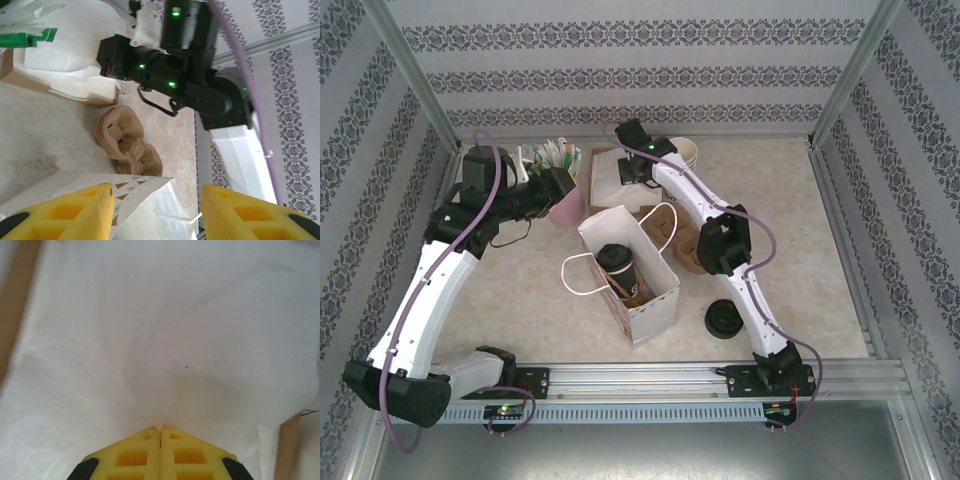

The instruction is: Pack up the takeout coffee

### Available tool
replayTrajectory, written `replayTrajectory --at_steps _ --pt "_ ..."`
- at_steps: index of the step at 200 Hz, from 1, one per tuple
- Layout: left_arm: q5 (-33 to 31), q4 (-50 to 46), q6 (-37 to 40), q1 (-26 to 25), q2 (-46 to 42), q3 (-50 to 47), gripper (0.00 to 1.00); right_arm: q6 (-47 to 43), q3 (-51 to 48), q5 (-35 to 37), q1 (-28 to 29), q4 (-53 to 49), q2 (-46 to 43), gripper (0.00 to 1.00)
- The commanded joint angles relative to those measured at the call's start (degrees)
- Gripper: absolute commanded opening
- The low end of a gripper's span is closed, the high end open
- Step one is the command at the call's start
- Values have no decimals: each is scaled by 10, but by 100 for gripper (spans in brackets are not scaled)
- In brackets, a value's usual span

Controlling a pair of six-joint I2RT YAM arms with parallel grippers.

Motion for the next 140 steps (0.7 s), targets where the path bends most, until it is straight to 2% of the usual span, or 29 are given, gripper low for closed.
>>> replayTrajectory --at_steps 1,59,85,113,140 --pt "-12 -12 38 1 -11 24 50 9 33 -47 -6 32 -97 0" --pt "-26 -23 133 0 -18 64 49 9 26 -120 4 38 -219 0" --pt "-19 -18 163 1 -12 96 50 -11 4 -129 21 39 -281 0" --pt "-21 11 149 -1 -13 120 55 -49 -54 -115 52 41 -362 0" --pt "6 61 111 -1 -22 128 59 -64 -133 -98 89 42 -447 0"
